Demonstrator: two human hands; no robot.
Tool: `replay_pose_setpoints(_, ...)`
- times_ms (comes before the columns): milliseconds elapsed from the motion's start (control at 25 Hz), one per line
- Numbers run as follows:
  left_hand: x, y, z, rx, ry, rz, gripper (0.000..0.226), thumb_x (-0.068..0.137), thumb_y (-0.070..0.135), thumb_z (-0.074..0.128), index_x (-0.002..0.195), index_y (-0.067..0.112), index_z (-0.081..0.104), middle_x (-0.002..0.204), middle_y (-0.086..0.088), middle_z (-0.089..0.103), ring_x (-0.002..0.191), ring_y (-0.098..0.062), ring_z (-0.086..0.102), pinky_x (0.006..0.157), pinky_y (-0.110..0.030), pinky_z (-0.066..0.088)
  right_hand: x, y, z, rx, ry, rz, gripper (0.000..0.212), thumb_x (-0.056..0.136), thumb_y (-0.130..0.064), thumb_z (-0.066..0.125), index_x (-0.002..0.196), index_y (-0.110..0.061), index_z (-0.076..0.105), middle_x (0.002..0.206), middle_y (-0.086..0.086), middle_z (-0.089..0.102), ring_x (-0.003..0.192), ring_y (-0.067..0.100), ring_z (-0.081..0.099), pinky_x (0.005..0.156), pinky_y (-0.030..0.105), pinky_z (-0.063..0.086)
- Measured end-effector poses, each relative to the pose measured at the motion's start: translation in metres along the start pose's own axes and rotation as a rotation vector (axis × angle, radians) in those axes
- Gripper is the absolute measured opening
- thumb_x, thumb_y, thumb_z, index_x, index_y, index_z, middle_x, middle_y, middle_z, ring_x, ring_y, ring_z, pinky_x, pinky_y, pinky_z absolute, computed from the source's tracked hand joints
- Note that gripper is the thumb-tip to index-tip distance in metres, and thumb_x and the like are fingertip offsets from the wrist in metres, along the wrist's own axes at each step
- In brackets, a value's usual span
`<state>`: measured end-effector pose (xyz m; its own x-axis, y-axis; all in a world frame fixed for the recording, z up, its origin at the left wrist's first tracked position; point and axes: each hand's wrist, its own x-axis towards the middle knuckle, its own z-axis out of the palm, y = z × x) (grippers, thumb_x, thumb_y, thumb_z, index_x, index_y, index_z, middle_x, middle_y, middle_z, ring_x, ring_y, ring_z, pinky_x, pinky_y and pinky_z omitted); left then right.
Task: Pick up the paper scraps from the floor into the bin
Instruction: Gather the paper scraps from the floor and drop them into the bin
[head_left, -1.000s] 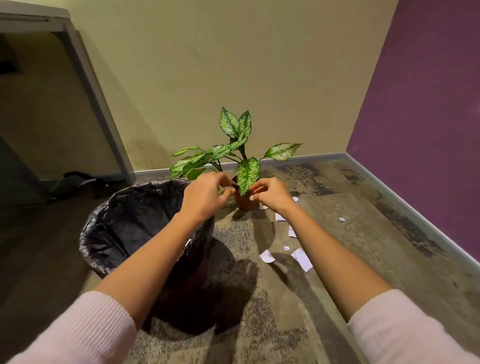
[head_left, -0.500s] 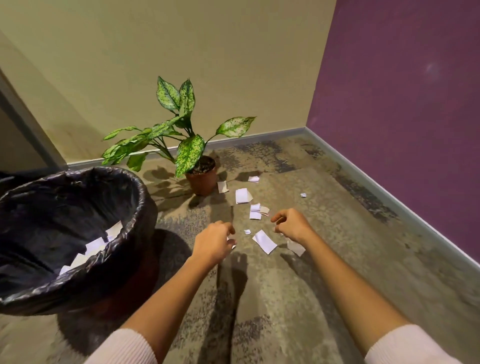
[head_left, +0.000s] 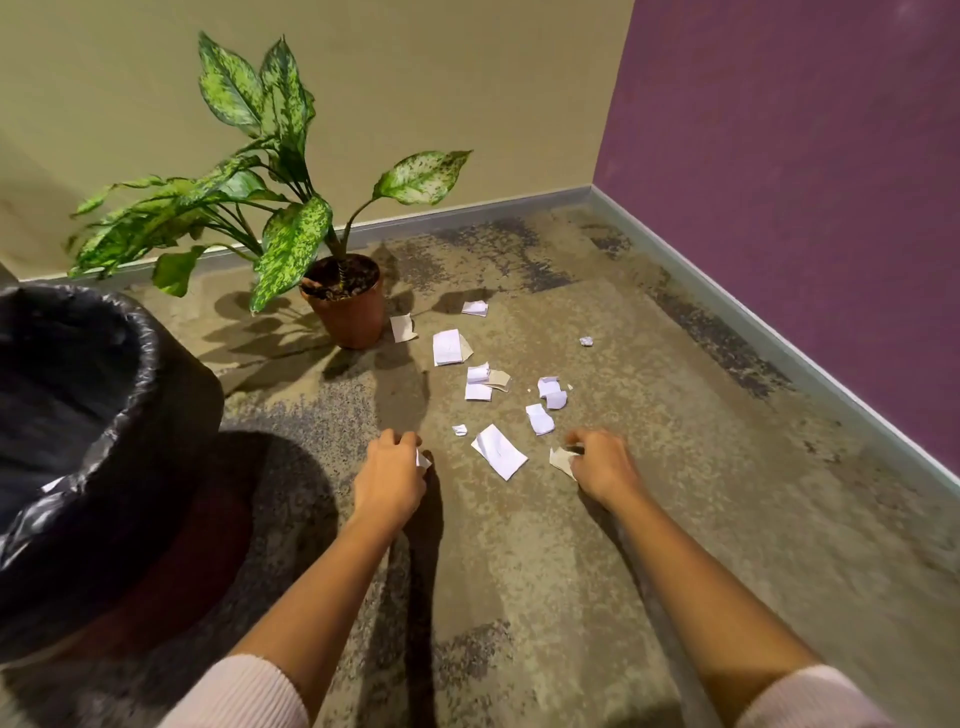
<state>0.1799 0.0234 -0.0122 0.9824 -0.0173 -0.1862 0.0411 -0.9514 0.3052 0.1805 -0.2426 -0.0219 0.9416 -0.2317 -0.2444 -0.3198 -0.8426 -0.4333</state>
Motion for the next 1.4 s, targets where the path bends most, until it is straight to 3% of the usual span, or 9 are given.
replay_pose_setpoints(200, 0.009, -0.004, 0.003, 0.039, -0.038, -0.065, 0.039, 0.087, 0.011, 0.058, 0.125, 0.009, 0.048, 0.126, -0.015, 0.048, 0.122, -0.034, 0.043, 0.089, -0.048, 0.048, 0.009, -0.001, 0.017, -0.148, 0.029, 0.002, 0.035, 0.090, -0.011, 0.052, 0.125, -0.017, 0.054, 0.129, 0.014, 0.050, 0.123, 0.033, 0.042, 0.101, 0.038, 0.042)
replay_pose_setpoints(360, 0.015, -0.009, 0.006, -0.030, -0.018, -0.063, 0.024, 0.085, 0.010, 0.055, 0.110, 0.010, 0.053, 0.113, -0.014, 0.059, 0.110, -0.036, 0.054, 0.078, -0.046, 0.049, 0.011, -0.002, 0.017, -0.114, 0.010, 0.017, 0.031, 0.088, -0.016, 0.056, 0.119, -0.018, 0.058, 0.121, 0.012, 0.061, 0.123, 0.033, 0.044, 0.099, 0.040, 0.044)
replay_pose_setpoints(480, 0.020, -0.009, 0.007, -0.113, -0.004, -0.083, 0.004, 0.088, 0.017, 0.057, 0.086, 0.014, 0.055, 0.096, -0.010, 0.065, 0.097, -0.036, 0.061, 0.066, -0.037, 0.044, 0.012, -0.006, 0.014, 0.098, 0.026, 0.107, 0.014, 0.085, -0.022, 0.061, 0.097, -0.020, 0.069, 0.101, 0.009, 0.069, 0.106, 0.031, 0.059, 0.086, 0.039, 0.053)
replay_pose_setpoints(560, 0.025, -0.006, 0.007, -0.192, -0.031, -0.081, 0.017, 0.088, 0.029, 0.064, 0.080, 0.017, 0.056, 0.088, -0.006, 0.066, 0.093, -0.034, 0.063, 0.068, -0.036, 0.046, 0.014, -0.014, 0.014, 0.283, 0.034, 0.153, 0.014, 0.082, -0.025, 0.067, 0.093, -0.018, 0.072, 0.094, 0.007, 0.072, 0.090, 0.029, 0.065, 0.080, 0.036, 0.054)
replay_pose_setpoints(720, 0.041, 0.008, 0.008, -0.228, -0.071, -0.020, 0.026, 0.081, 0.037, 0.073, 0.102, 0.024, 0.066, 0.101, -0.002, 0.072, 0.101, -0.028, 0.064, 0.086, -0.041, 0.051, 0.019, -0.041, 0.025, 0.492, -0.072, 0.132, 0.018, 0.076, -0.020, 0.076, 0.090, -0.026, 0.068, 0.088, -0.002, 0.069, 0.066, 0.009, 0.064, 0.068, 0.024, 0.052)
replay_pose_setpoints(840, 0.055, 0.019, 0.012, -0.235, -0.067, 0.003, 0.046, 0.077, 0.037, 0.077, 0.119, 0.029, 0.060, 0.106, 0.000, 0.072, 0.106, -0.025, 0.064, 0.089, -0.041, 0.050, 0.024, -0.057, 0.040, 0.459, -0.122, 0.116, 0.027, 0.074, -0.022, 0.076, 0.098, -0.028, 0.066, 0.099, 0.004, 0.070, 0.091, 0.023, 0.067, 0.089, 0.039, 0.053)
replay_pose_setpoints(1000, 0.071, 0.027, 0.019, -0.129, -0.082, 0.020, 0.052, 0.079, 0.037, 0.074, 0.128, 0.031, 0.057, 0.117, 0.002, 0.070, 0.116, -0.024, 0.060, 0.098, -0.042, 0.041, 0.026, -0.060, 0.058, 0.162, -0.074, 0.033, 0.039, 0.082, -0.020, 0.065, 0.121, -0.025, 0.061, 0.116, 0.010, 0.063, 0.107, 0.031, 0.059, 0.087, 0.041, 0.053)
replay_pose_setpoints(1200, 0.080, 0.031, 0.021, -0.036, 0.003, 0.005, 0.031, 0.079, 0.032, 0.076, 0.108, 0.032, 0.066, 0.118, -0.001, 0.063, 0.117, -0.024, 0.052, 0.095, -0.044, 0.045, 0.029, -0.062, 0.062, -0.064, 0.015, -0.039, 0.027, 0.084, -0.020, 0.062, 0.110, -0.021, 0.064, 0.117, 0.010, 0.058, 0.119, 0.032, 0.042, 0.091, 0.039, 0.046)
replay_pose_setpoints(1400, 0.090, 0.039, 0.014, 0.063, -0.116, -0.017, 0.048, 0.071, 0.034, 0.082, 0.114, 0.025, 0.062, 0.123, -0.008, 0.056, 0.121, -0.029, 0.046, 0.096, -0.045, 0.044, 0.038, -0.063, 0.058, -0.004, -0.078, 0.031, 0.026, 0.082, -0.026, 0.067, 0.107, -0.020, 0.063, 0.121, 0.009, 0.054, 0.124, 0.033, 0.033, 0.102, 0.040, 0.037)
